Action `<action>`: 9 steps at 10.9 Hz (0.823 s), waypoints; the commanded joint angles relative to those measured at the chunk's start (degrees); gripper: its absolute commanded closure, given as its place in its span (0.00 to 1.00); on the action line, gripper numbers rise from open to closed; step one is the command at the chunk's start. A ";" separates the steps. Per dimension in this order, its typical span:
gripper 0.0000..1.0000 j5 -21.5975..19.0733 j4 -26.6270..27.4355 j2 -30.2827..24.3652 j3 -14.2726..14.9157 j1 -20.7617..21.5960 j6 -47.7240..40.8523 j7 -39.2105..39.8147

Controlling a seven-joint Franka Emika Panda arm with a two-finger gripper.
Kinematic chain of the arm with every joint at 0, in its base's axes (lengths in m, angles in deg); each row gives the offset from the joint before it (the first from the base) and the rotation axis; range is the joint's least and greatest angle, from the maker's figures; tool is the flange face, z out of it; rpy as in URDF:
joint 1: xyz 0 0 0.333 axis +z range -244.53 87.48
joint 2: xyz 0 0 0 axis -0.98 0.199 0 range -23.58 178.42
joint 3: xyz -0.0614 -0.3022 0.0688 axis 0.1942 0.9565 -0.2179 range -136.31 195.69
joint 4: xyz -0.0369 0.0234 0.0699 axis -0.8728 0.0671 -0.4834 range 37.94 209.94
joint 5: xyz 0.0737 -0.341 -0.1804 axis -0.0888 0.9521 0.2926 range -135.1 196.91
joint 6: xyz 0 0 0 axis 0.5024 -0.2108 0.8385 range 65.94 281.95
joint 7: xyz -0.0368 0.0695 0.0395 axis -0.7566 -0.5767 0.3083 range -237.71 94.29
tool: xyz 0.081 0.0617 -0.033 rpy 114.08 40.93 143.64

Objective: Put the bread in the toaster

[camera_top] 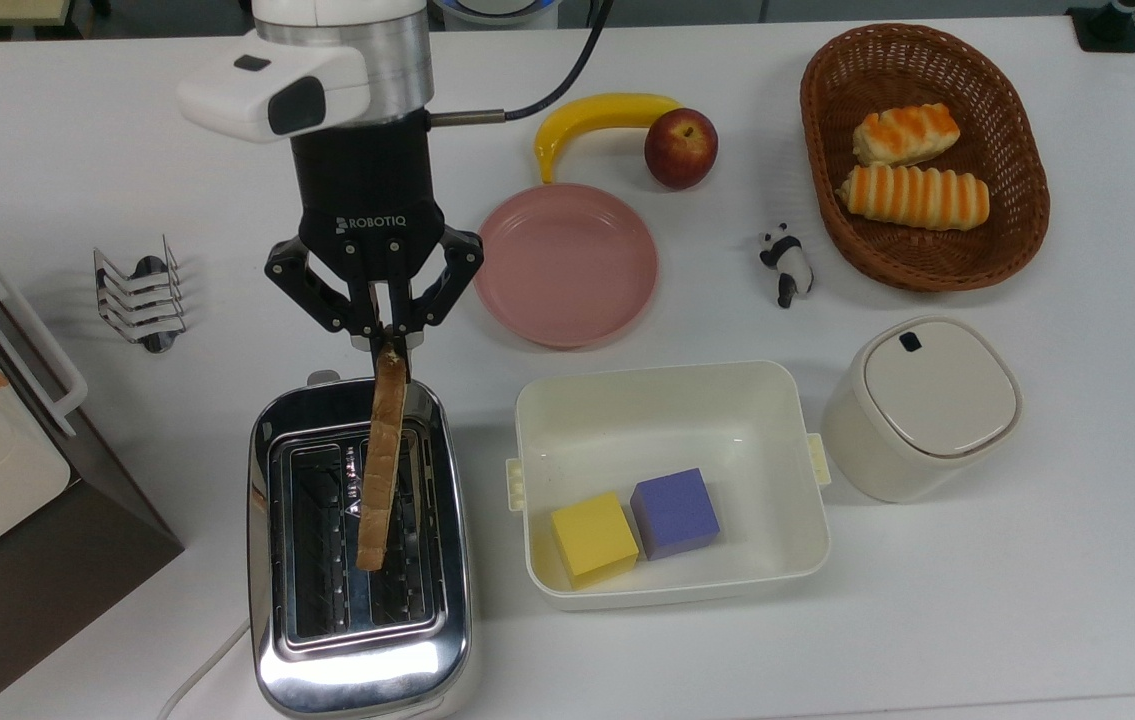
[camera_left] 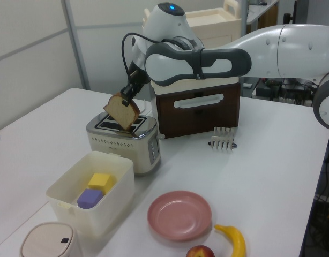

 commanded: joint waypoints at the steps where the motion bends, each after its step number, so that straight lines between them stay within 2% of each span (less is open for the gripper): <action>1: 0.97 -1.09 2.47 -0.16 0.49 0.58 1.50 -0.58; 4: 0.89 -0.74 2.47 1.07 0.49 0.41 1.59 -0.40; 5: 0.77 -0.74 2.47 1.16 0.49 0.32 1.59 -0.40; 6: 0.58 -0.65 2.47 1.16 0.57 0.32 1.59 -0.40; 7: 0.51 -0.65 2.47 1.08 0.57 0.32 1.59 -0.40; 9: 0.45 -0.74 2.38 1.08 0.57 0.32 1.59 -0.49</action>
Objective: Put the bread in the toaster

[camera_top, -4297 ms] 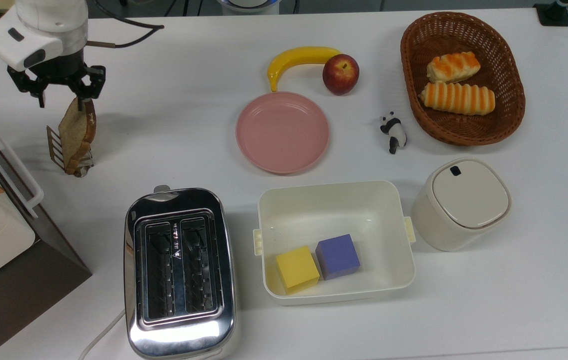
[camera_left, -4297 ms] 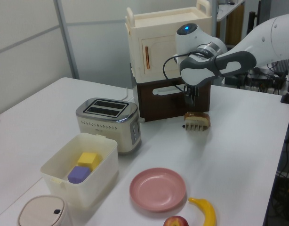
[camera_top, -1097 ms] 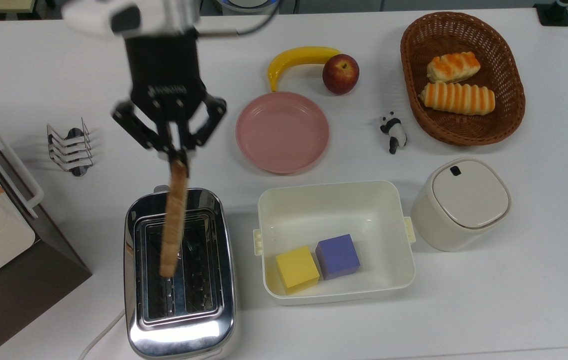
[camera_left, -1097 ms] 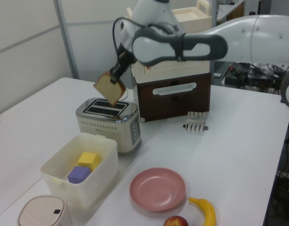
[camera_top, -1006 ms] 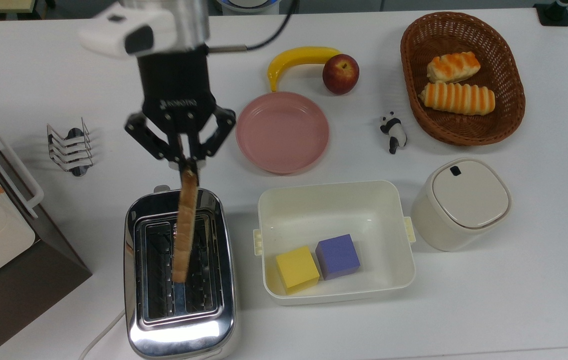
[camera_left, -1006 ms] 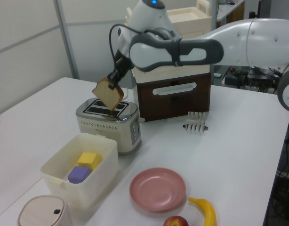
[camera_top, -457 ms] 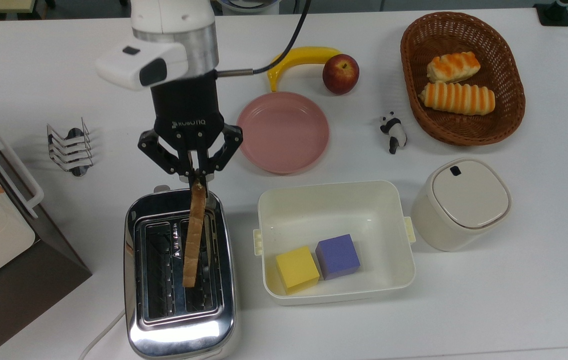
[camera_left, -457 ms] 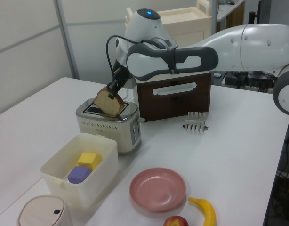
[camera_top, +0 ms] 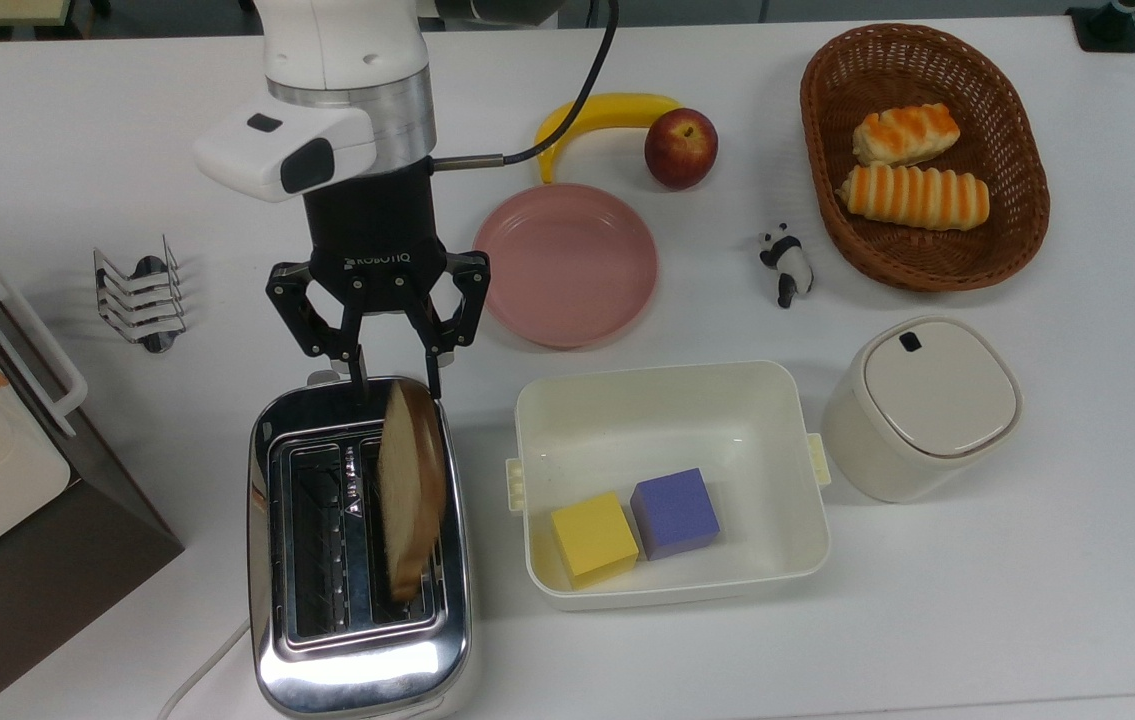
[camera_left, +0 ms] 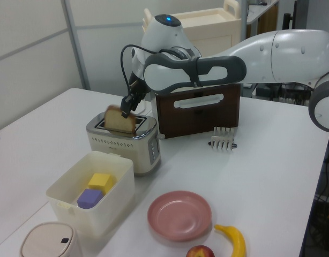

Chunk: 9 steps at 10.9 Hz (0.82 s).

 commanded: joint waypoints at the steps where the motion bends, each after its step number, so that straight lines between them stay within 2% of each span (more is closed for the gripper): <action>1: 0.43 -0.74 1.25 -0.62 0.56 0.46 1.44 -0.48; 4: 0.41 -0.30 1.33 -1.49 0.65 0.81 1.09 -2.31; 6: 0.41 2.67 2.82 -3.68 1.00 2.38 -1.96 -7.39; 7: 0.33 5.47 3.09 -5.00 1.00 3.00 -6.51 -9.33; 9: 0.30 7.26 3.00 -7.90 0.74 3.09 -19.07 -9.71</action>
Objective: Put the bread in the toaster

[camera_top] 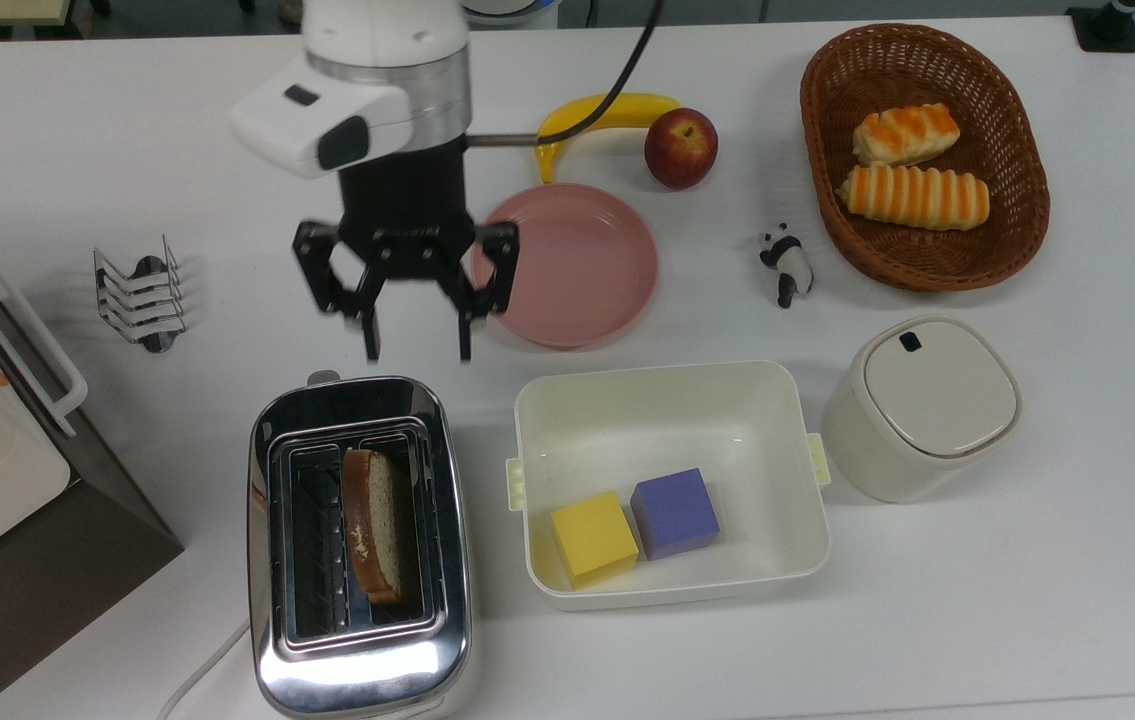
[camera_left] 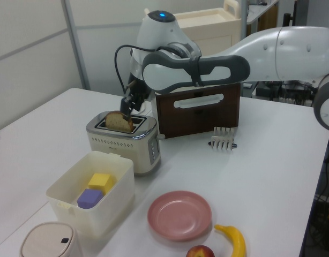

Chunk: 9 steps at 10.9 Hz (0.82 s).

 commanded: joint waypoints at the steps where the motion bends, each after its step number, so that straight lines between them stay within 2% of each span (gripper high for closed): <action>1: 0.30 2.42 3.21 -6.64 0.65 1.31 -15.92 -1.81; 2: 0.24 3.46 3.22 -7.69 0.56 2.19 -22.50 -0.85; 4: 0.02 4.70 3.22 -9.63 0.56 3.16 -30.97 0.21; 6: 0.00 4.70 4.18 -10.86 0.56 3.51 -34.94 -0.31; 8: 0.00 3.74 7.77 -14.19 1.00 2.81 -34.78 -0.75; 9: 0.00 3.74 7.87 -14.73 1.00 2.81 -35.13 -0.75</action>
